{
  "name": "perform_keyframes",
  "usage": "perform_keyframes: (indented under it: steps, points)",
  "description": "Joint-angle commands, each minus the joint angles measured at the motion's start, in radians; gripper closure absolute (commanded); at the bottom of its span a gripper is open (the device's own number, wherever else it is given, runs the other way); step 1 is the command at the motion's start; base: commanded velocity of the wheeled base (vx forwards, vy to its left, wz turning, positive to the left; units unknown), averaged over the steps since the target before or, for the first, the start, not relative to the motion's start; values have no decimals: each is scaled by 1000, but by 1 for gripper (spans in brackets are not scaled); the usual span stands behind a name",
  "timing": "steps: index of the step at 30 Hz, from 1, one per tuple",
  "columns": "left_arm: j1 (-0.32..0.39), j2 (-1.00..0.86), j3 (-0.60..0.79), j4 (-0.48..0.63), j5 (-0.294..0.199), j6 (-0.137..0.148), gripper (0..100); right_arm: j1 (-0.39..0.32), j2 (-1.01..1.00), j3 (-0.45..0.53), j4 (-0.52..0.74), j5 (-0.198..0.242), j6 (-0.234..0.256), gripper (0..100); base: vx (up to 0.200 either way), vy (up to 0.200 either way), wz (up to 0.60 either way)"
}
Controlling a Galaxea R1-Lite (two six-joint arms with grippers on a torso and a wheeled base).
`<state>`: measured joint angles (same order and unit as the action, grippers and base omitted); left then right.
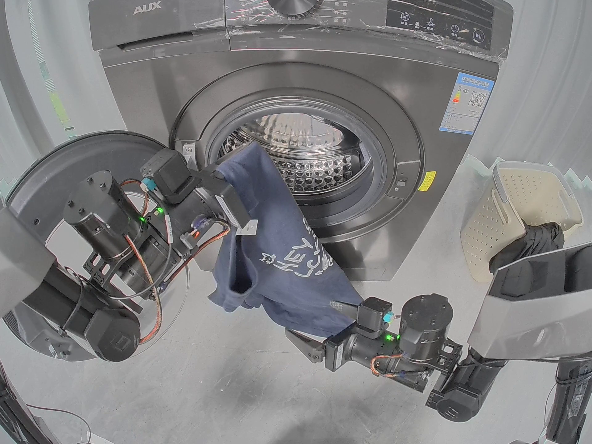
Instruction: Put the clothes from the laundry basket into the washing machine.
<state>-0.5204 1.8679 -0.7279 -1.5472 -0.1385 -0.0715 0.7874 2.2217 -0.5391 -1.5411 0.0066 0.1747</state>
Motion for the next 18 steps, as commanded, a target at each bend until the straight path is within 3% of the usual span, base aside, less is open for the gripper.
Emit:
perform_keyframes:
  steps: [1,4,9,18]
  points:
    - [-16,-10,7,-1,-3,1,100,-31,65,-90,-1,1,-6,0,0,0,0]
    - [-18,-9,7,-1,-1,1,100,-36,76,-150,1,4,-11,0,0,0,0]
    - [-18,-7,7,-1,0,-1,100,-11,81,-153,1,4,-12,0,0,0,0]
    - [-18,-10,2,-1,0,-1,100,-31,122,-150,-1,3,-11,0,0,0,0]
